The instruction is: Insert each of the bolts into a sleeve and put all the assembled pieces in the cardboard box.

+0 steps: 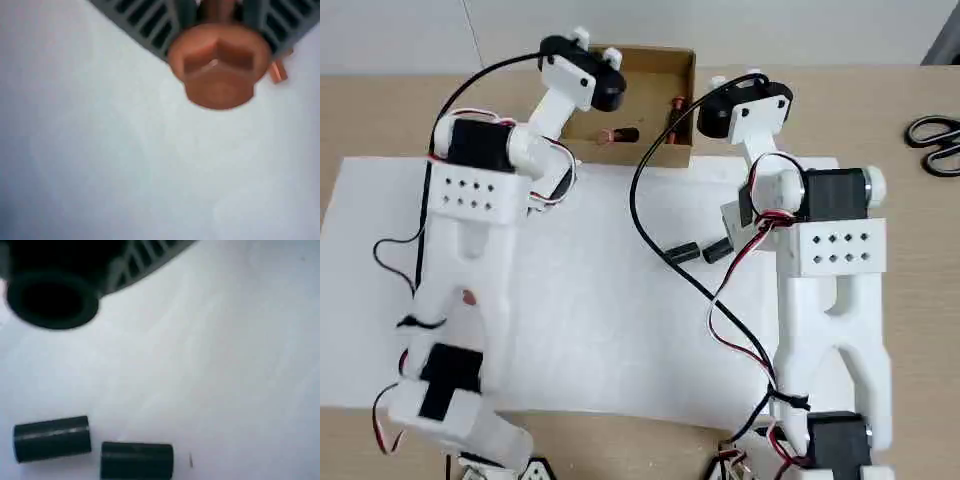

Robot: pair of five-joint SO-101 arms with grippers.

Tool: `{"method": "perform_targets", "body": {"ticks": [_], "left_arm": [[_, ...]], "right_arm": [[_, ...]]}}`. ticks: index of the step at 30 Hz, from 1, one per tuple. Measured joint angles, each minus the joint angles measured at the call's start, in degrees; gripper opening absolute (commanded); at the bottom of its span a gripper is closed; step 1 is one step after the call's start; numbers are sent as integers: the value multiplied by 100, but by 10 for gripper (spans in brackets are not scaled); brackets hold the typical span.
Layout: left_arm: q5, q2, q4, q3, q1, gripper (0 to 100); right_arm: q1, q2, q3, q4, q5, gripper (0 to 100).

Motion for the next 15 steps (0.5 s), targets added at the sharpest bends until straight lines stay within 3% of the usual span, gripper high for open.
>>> {"method": "perform_targets", "body": {"ticks": [4, 11, 15], "left_arm": [[237, -527, 0, 0, 18, 5], [1266, -1644, 0, 0, 18, 5], [1960, -1899, -35, 0, 79, 5]], "right_arm": [[0, -738, 0, 0, 0, 4], [0, -2945, 0, 0, -18, 6], [-26, -3692, 738, -18, -62, 7]]}}
